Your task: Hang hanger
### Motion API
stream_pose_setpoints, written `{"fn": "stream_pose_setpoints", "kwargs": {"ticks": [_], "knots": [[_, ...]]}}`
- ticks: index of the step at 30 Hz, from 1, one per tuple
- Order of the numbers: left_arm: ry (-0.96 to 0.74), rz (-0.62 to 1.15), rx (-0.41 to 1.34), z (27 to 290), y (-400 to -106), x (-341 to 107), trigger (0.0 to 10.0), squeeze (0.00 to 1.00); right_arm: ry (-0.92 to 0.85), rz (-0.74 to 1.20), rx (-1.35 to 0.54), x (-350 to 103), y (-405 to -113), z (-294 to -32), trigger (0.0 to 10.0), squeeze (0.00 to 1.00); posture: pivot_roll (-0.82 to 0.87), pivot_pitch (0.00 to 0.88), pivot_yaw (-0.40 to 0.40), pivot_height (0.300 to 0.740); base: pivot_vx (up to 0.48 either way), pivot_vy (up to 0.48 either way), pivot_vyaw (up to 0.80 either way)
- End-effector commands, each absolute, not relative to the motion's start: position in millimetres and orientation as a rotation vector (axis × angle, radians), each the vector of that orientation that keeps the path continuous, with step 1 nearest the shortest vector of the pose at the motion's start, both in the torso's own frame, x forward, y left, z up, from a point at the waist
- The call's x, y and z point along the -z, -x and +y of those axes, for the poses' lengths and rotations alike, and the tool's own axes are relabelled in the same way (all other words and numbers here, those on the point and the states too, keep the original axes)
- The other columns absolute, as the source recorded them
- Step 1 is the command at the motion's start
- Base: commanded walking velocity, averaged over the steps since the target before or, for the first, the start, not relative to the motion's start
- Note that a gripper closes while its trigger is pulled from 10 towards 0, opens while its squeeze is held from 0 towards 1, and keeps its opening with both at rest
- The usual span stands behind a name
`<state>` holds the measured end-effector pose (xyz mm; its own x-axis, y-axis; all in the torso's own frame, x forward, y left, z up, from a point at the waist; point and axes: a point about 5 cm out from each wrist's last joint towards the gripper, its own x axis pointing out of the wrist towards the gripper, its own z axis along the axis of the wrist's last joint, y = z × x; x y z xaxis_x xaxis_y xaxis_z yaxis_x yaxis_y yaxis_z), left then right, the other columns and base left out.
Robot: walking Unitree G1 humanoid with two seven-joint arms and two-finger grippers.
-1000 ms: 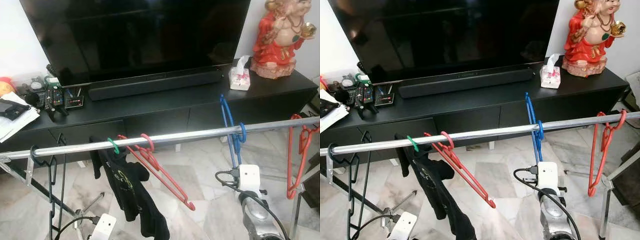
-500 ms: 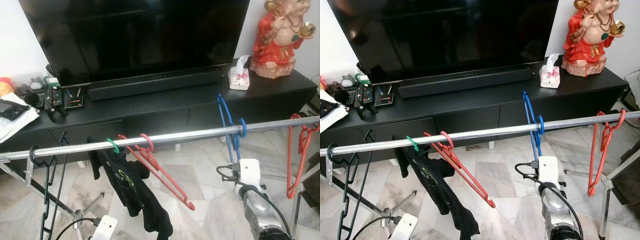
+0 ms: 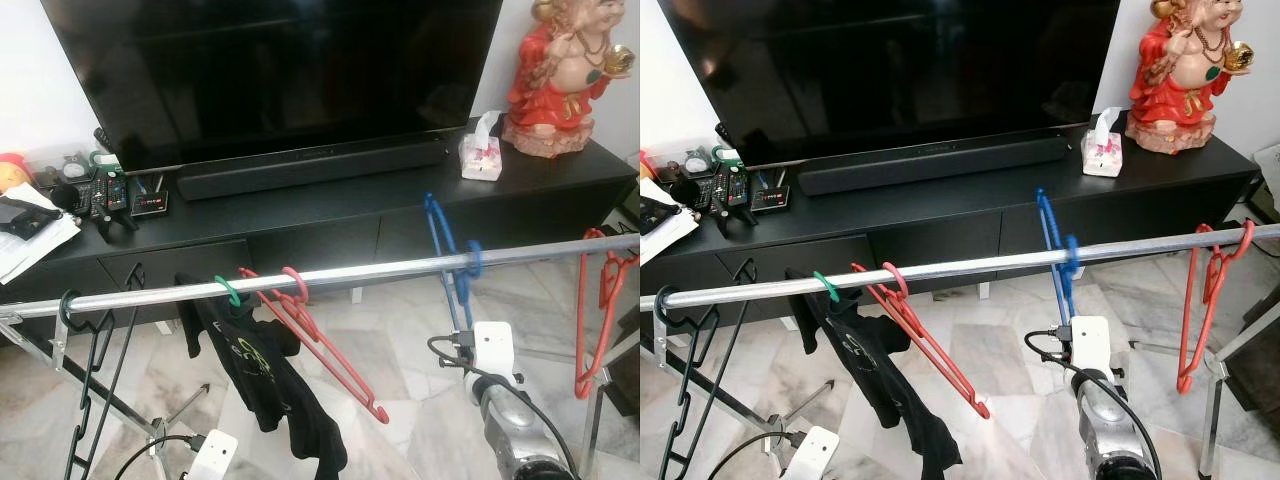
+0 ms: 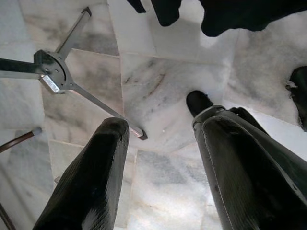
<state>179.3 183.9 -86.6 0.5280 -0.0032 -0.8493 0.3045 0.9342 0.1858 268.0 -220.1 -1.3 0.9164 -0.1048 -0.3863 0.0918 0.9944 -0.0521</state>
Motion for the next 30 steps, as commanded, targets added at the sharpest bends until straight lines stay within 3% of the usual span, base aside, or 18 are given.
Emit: {"fn": "stream_pose_setpoints", "kwargs": {"ticks": [1,30], "knots": [[-0.331,1.016,0.181,187.9,-178.5,86.7,10.0,0.0,0.029,0.325,0.122,-8.5,-272.2,-220.5,10.0,1.0,-0.19,0.0,0.041,0.74,0.0,0.0,0.0],[-0.33,1.021,0.167,186.8,-175.9,88.1,10.0,0.0,0.014,0.261,0.174,-17.4,-270.6,-224.7,10.0,1.0,-0.17,0.0,0.029,0.74,0.0,0.0,0.0]]}}
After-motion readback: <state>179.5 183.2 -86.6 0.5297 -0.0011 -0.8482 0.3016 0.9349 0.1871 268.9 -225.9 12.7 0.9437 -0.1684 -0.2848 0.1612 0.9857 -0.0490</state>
